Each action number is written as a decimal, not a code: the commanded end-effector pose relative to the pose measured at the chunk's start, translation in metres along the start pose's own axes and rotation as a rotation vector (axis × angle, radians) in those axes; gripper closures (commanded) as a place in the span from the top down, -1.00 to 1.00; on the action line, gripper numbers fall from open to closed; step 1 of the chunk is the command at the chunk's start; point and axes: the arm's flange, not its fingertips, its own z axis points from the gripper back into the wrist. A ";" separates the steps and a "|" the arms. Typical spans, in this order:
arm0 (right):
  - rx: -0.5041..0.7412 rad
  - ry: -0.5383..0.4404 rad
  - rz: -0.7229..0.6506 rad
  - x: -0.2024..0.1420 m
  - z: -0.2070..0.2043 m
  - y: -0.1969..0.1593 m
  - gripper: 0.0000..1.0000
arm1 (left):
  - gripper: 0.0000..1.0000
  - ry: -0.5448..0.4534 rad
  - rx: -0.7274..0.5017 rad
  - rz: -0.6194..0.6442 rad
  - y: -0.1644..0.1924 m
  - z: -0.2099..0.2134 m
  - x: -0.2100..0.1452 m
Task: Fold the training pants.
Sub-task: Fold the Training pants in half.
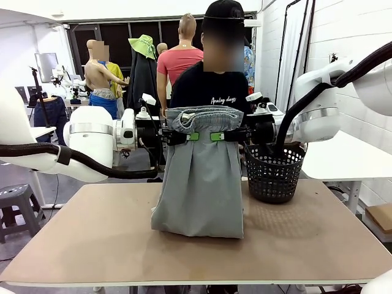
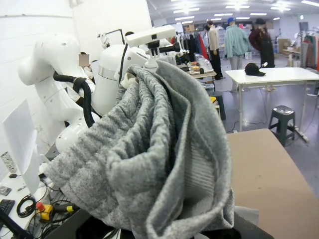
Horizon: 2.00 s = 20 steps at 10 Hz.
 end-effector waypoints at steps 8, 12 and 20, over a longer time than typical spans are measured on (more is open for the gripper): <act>0.044 0.045 0.087 0.045 -0.016 -0.010 -1.00 | -1.00 -0.022 0.031 -0.064 0.005 0.023 0.032; 0.003 0.070 0.090 0.067 -0.013 -0.030 -1.00 | -1.00 0.002 0.059 -0.074 0.026 0.019 0.043; -0.048 0.124 0.060 0.138 -0.006 -0.113 -1.00 | -1.00 0.037 0.208 -0.073 0.148 0.020 0.106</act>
